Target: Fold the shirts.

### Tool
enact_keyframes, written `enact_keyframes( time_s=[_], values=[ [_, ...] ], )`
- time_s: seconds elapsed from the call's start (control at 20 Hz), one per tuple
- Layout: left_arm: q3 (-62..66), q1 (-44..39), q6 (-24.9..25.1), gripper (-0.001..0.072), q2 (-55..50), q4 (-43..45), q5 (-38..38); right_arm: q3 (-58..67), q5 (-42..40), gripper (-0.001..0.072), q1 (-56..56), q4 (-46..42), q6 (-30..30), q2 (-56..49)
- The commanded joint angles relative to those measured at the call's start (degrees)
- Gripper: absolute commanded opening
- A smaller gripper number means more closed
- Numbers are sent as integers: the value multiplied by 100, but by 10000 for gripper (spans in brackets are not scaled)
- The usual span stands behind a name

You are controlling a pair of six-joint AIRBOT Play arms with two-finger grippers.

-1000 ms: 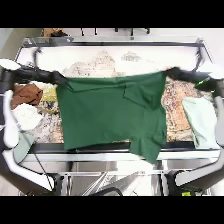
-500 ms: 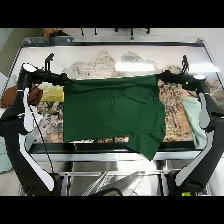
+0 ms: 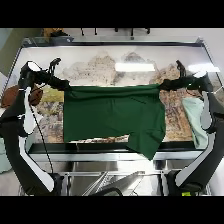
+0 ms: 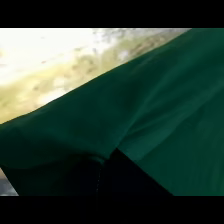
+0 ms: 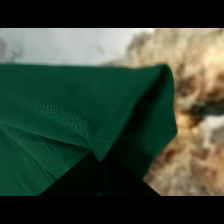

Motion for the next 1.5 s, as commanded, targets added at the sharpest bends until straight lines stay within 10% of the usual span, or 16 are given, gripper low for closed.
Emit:
enact_keyframes(
  time_s=[0.0, 0.35, 0.4, 0.45, 0.5, 0.85, 1.15, 1.45],
  values=[
    [-7, -146, -2, 17, -57, 610, -170, -280, 9, 18, 116, -481, 103, 9],
    [0, -157, -59, 22, -293, 247, -614, -310, -190, 30, 251, -485, 103, 9],
    [7, -157, -61, 141, -262, 138, -623, -308, -186, 132, 280, -468, 105, 28],
    [9, -157, -205, 421, -205, 129, -612, -308, -120, 281, 293, -474, 105, 83],
    [7, -140, -448, 538, -133, 170, -616, -308, 24, 284, 289, -496, 109, 175],
    [-868, 621, -1508, 535, 1176, 118, -1390, -470, 796, 379, -389, -538, 942, 1703],
    [-5344, 1270, -1040, 535, 2949, 109, -116, -2852, 861, 379, -1364, -481, 1071, 3217],
    [-6817, 1578, -474, 535, 3423, -337, 826, -4446, 754, 381, -2004, -468, 1097, 3965]
  ],
)
